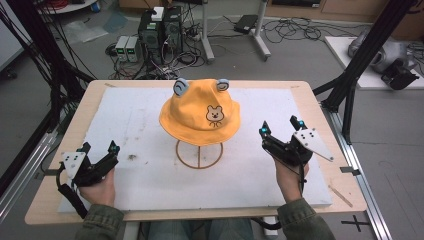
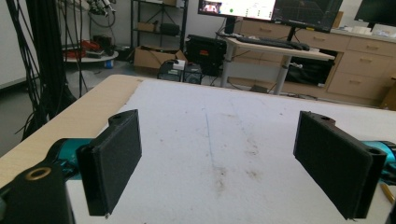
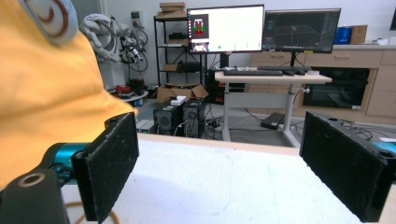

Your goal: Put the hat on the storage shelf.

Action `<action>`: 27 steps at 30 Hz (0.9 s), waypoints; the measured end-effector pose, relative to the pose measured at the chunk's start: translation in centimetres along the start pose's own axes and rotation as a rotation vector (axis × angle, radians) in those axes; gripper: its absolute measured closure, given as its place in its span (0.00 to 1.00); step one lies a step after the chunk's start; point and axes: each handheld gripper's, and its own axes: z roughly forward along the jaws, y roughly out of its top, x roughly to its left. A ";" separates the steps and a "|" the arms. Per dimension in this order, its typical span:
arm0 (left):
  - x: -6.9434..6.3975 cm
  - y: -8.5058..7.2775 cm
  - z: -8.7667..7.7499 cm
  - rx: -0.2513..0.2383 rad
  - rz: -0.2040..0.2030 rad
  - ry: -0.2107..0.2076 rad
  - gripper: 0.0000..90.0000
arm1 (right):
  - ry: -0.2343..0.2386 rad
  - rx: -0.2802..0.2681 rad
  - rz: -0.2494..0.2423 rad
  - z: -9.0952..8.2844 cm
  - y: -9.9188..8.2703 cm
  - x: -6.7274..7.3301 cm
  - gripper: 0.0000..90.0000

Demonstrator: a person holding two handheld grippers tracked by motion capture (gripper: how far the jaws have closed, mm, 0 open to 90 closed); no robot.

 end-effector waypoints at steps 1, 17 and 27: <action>0.1 0.0 0.0 -0.001 0.002 0.006 0.17 | -0.005 0.000 -0.003 -0.1 -0.4 -0.1 0.13; 0.5 -0.2 0.2 0.005 -0.003 0.019 0.17 | -0.046 0.027 -0.021 -0.4 -6.0 -0.7 0.13; 0.6 -0.3 0.0 0.012 0.001 0.021 0.17 | -0.048 0.029 0.012 -0.2 -6.2 -1.2 0.13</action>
